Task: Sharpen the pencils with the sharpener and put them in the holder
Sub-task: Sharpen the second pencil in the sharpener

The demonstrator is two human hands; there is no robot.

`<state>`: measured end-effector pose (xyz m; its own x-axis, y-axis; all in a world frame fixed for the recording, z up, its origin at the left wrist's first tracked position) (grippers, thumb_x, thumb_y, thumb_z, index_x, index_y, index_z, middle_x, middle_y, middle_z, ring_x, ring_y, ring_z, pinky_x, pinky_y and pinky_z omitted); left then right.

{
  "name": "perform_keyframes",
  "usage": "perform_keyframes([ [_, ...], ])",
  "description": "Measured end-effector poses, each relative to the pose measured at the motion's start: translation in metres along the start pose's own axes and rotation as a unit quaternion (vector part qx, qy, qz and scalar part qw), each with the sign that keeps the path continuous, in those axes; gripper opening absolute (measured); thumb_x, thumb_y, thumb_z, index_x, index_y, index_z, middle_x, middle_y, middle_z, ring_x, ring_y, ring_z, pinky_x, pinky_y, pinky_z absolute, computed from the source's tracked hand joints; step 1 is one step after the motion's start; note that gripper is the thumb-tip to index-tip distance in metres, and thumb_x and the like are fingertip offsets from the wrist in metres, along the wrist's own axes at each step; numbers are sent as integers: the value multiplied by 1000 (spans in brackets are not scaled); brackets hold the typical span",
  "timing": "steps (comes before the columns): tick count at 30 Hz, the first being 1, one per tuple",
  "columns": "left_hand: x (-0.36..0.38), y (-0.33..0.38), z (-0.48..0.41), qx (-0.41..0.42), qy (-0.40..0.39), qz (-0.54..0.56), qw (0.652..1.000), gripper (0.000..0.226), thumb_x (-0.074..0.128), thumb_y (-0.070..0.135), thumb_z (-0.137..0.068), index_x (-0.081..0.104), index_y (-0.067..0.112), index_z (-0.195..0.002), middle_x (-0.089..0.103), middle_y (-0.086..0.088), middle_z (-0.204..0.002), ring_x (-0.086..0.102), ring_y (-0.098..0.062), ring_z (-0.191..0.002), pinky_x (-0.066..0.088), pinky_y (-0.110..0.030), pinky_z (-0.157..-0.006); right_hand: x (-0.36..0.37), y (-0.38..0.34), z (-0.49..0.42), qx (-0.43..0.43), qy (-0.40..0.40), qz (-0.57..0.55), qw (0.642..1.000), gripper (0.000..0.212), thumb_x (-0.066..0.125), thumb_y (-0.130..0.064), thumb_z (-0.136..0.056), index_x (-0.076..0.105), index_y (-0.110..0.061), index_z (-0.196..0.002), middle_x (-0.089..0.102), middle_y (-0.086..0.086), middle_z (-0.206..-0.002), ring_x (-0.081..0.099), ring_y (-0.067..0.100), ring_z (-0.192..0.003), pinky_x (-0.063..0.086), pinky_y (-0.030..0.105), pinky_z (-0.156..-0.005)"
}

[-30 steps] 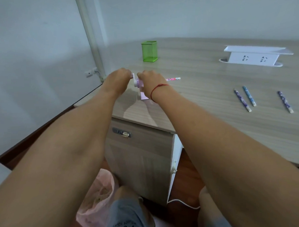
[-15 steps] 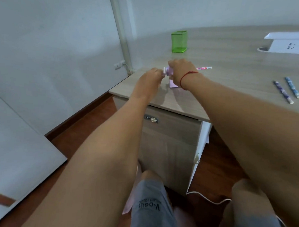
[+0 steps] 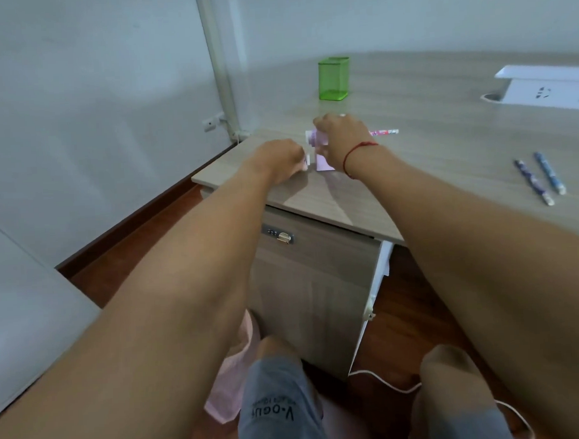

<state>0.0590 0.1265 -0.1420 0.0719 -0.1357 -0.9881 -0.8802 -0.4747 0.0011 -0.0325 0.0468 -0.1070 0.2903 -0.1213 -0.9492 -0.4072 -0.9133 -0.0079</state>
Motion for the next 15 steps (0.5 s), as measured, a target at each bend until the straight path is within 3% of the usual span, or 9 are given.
perform_keyframes([
  [4, -1, -8, -28, -16, 29, -38, 999, 25, 50, 15, -92, 67, 7, -109, 63, -23, -115, 61, -40, -105, 46, -42, -87, 3, 3, -5, -12, 6, 4, 1000, 33, 45, -14, -97, 52, -7, -127, 52, 15, -135, 50, 35, -125, 43, 40, -98],
  [9, -13, -11, -46, -12, 49, -95, 994, 20, 49, 8, -91, 66, -1, -96, 64, -26, -103, 63, -43, -93, 49, -43, -76, 7, 5, -12, -1, 15, 4, 1000, 32, 46, -12, -95, 52, -8, -127, 54, 14, -133, 51, 32, -125, 43, 37, -97],
  [15, -21, -12, -39, -5, 91, -68, 994, 23, 46, 9, -94, 64, -3, -86, 62, -27, -95, 62, -44, -86, 46, -42, -67, 6, 4, -9, -7, 5, -9, 1000, 32, 47, -16, -96, 52, -9, -127, 51, 14, -133, 50, 32, -124, 43, 38, -96],
])
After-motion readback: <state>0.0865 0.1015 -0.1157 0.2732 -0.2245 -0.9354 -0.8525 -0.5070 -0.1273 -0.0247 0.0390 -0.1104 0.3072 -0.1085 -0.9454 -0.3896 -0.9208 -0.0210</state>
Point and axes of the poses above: each hand's wrist, its own z-axis away from the middle knuckle, its own x-axis out of the palm, y = z × x, the point moved 3 cm from there along -z, towards the middle knuckle
